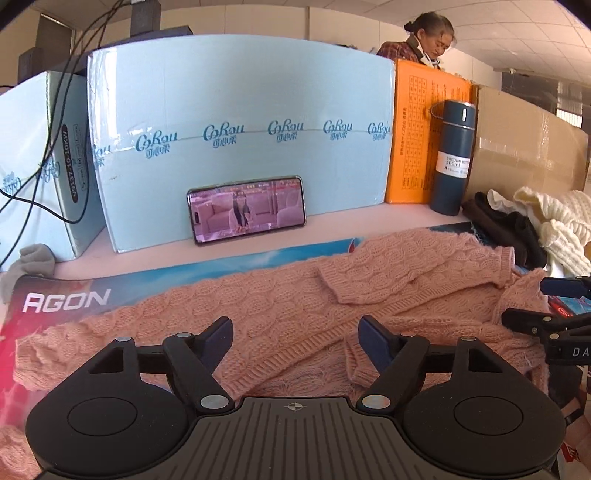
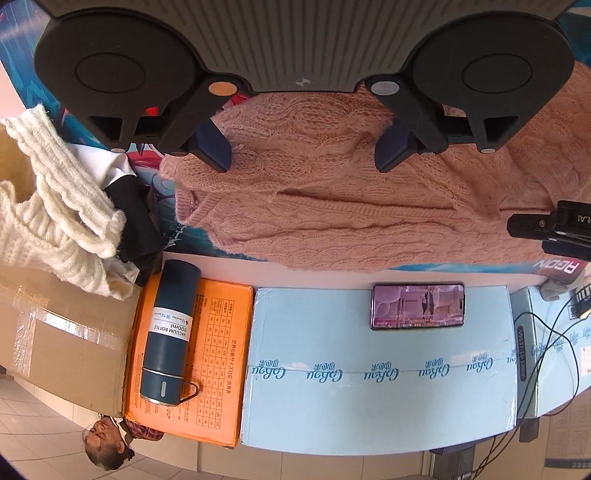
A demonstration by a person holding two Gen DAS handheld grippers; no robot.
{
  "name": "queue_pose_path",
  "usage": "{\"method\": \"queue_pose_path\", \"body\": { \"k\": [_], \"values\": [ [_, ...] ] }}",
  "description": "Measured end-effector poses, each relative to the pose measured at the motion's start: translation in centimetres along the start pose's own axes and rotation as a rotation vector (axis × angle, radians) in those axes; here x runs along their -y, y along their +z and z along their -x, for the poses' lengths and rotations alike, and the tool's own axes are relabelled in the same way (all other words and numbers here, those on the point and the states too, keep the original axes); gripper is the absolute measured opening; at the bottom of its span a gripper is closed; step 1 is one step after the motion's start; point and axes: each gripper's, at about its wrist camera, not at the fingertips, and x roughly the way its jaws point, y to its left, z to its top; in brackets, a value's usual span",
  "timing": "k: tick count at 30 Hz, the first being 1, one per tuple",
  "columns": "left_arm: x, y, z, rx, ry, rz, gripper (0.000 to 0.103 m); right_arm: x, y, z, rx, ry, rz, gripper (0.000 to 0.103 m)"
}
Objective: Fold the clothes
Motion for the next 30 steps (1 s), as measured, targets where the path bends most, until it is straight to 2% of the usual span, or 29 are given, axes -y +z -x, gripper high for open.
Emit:
{"method": "queue_pose_path", "body": {
  "k": [2, 5, 6, 11, 14, 17, 21, 25, 27, 30],
  "values": [
    [-1.3, -0.7, 2.5, 0.078, 0.002, -0.052, 0.09, 0.2, 0.0, 1.0, 0.034, 0.029, 0.023, 0.085],
    [-2.7, -2.8, 6.8, 0.182, 0.022, -0.203, 0.095, 0.4, -0.3, 3.5, 0.076, 0.103, 0.154, 0.09],
    [-3.1, -3.4, 8.0, 0.187, 0.02, -0.256, 0.095, 0.4, -0.5, 4.1, 0.067, 0.116, 0.201, 0.091],
    [-3.4, -5.8, 10.7, 0.067, -0.006, -0.434, 0.097, -1.1, -1.9, 5.4, -0.028, 0.16, 0.394, 0.091],
    [-2.7, -7.1, 10.7, -0.003, -0.009, -0.54, 0.1, -1.6, -2.4, 4.8, -0.071, 0.139, 0.449, 0.091],
    [-1.8, -7.9, 10.0, -0.049, 0.018, -0.629, 0.1, -1.9, -2.8, 3.9, -0.11, 0.111, 0.494, 0.092],
    [-1.1, -7.5, 9.3, -0.032, -0.017, -0.643, 0.1, -2.8, -2.7, 2.8, -0.126, 0.093, 0.555, 0.093],
    [1.1, -7.2, 8.5, 0.034, -0.13, -0.625, 0.1, -4.5, -2.1, 1.6, -0.096, 0.14, 0.59, 0.093],
    [2.4, -7.0, 8.0, 0.067, -0.208, -0.58, 0.1, -4.5, -1.3, 1.0, -0.083, 0.212, 0.513, 0.093],
    [3.5, -7.0, 7.0, 0.055, -0.182, -0.596, 0.1, -3.7, -0.3, 0.2, -0.067, 0.284, 0.378, 0.093]
  ]
}}
